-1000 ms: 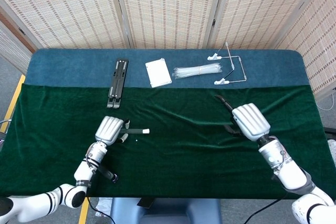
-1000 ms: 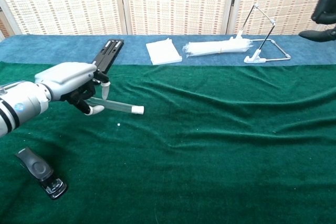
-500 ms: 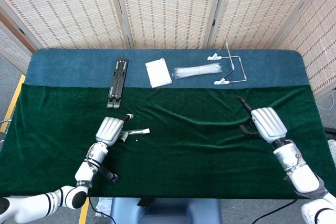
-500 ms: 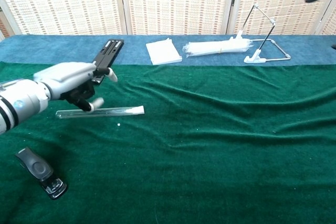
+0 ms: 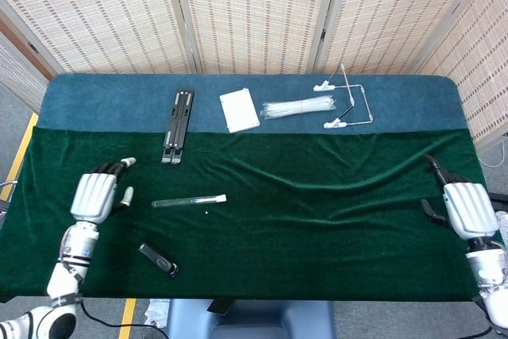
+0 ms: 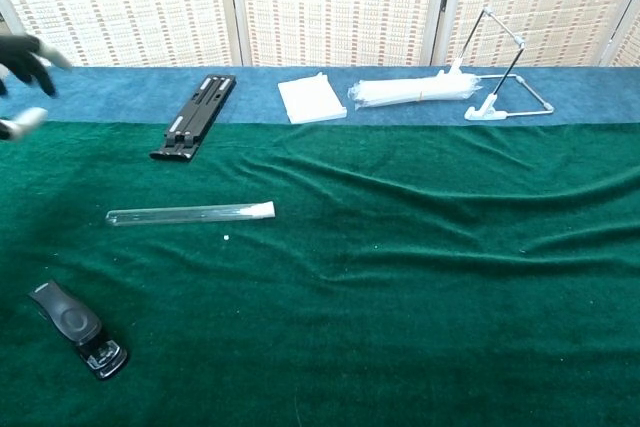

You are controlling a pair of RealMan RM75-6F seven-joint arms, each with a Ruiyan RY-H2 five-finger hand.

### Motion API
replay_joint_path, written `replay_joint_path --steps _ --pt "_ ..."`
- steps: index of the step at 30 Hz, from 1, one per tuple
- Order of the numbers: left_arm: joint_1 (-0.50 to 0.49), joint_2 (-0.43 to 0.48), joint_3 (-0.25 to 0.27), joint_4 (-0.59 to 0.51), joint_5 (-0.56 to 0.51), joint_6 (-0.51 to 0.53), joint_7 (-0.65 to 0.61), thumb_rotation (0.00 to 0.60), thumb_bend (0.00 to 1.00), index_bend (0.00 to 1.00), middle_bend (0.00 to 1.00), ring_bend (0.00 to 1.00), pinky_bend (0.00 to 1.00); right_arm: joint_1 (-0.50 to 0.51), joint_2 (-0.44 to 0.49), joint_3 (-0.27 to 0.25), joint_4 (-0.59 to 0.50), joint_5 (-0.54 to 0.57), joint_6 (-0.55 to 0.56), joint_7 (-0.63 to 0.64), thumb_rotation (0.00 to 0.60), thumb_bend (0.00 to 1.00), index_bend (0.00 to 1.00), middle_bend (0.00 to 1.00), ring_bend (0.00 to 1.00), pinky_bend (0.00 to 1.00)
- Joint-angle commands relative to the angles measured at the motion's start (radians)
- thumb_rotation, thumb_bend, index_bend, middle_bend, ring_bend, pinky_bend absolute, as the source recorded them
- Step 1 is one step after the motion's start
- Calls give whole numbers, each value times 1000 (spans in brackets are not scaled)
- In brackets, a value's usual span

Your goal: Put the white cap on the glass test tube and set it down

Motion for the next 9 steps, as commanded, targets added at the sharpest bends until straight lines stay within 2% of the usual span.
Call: replay_joint_path --steps 1,5,9 --pt "97 62 44 -38 97 126 -63 600 484 235 279 190 227 -73 -34 -16 52 -48 92 47 600 442 35 32 63 59" --pt "179 89 95 -57 173 227 -82 600 479 234 270 178 175 -134 -69 -29 103 -85 167 82 600 442 23 32 55 32" --pt "241 88 132 -67 223 296 -80 600 477 233 270 179 150 -172 -84 -43 124 -100 185 108 600 442 23 32 55 32"
